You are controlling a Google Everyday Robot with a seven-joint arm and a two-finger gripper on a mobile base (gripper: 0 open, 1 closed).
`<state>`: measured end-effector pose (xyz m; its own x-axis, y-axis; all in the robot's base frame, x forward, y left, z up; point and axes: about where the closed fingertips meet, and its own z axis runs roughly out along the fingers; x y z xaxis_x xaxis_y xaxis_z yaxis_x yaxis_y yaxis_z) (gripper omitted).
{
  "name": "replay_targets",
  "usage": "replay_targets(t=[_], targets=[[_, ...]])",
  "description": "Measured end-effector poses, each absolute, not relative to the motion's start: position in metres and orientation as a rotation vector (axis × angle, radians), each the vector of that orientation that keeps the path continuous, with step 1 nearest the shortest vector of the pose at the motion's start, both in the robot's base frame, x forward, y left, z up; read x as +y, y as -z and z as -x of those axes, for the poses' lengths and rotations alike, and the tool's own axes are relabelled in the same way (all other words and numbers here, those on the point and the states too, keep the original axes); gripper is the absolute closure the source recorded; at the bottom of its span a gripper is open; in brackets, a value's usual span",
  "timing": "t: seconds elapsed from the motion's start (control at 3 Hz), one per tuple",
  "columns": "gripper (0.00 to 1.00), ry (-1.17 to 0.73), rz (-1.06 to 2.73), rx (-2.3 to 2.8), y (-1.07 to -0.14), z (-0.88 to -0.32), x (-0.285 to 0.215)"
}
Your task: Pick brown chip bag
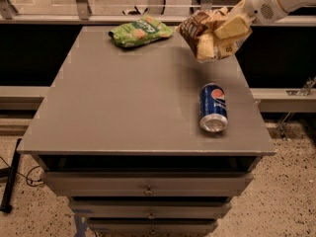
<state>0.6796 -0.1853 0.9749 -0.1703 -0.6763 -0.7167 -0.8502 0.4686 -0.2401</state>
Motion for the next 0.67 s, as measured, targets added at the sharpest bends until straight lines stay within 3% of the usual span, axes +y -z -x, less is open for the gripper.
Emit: replay_targets(t=[0.67], targets=[[1.00, -0.337, 1.184, 1.813, -1.0267, -0.6754, -0.1929]])
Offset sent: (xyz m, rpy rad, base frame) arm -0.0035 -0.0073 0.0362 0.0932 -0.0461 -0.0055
